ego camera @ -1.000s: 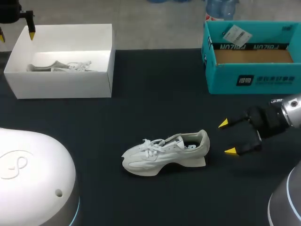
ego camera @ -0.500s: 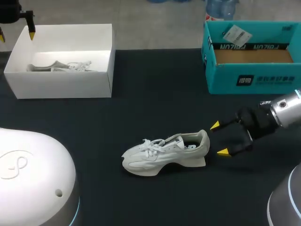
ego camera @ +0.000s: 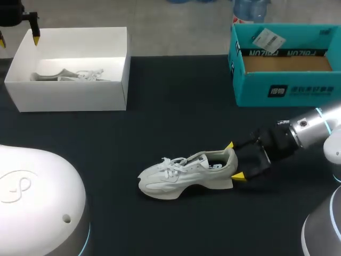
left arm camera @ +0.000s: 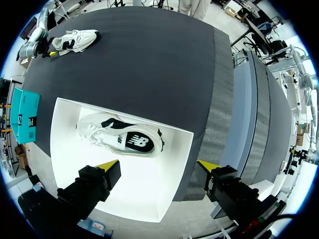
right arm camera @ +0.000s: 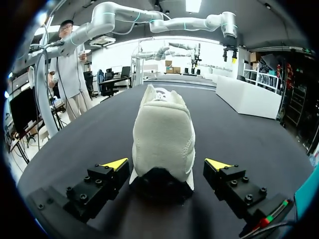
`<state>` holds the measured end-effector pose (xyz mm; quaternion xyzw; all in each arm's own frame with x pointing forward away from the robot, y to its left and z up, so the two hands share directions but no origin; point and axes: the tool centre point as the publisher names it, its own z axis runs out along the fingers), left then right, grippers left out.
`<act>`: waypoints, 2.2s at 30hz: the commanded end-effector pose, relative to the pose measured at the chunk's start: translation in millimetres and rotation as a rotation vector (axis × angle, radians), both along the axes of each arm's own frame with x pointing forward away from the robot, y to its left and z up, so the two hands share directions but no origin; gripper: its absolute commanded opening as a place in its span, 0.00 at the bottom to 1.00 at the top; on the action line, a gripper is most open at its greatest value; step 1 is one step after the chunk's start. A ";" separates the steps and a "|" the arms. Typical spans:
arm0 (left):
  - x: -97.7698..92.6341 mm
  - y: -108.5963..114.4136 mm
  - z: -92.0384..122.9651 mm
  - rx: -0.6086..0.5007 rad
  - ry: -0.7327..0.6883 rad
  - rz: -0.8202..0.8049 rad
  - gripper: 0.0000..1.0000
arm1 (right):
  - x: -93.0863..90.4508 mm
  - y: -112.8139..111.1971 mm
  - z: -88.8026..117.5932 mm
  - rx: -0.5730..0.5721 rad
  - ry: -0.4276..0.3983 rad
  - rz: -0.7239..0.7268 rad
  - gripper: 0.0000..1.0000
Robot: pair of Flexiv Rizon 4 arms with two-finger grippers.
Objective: Take the shoe out of the shoebox, open the shoe tongue, remove and reinsert the insole, then place the shoe into the shoebox
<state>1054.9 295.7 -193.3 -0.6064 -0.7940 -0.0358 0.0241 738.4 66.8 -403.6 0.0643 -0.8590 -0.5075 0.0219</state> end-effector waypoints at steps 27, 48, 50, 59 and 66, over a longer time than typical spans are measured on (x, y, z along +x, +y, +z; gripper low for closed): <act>-1.9 -0.3 0.3 0.003 -0.003 0.000 1.00 | -8.4 29.3 -29.2 0.038 0.038 0.003 0.00; -1.9 -0.3 0.3 0.003 -0.003 0.000 1.00 | -26.7 7.5 -6.3 0.004 -0.005 -0.241 0.00; -1.9 -0.3 0.3 0.003 -0.003 0.000 1.00 | -24.8 7.4 -8.6 0.006 -0.003 -0.239 0.00; -1.9 -0.3 0.3 0.003 -0.003 0.000 1.00 | -17.4 1.8 -17.8 -0.003 0.017 -0.213 0.00; -1.9 -0.3 0.3 0.003 -0.003 0.000 1.00 | -14.9 2.0 -22.0 -0.003 0.039 -0.195 0.00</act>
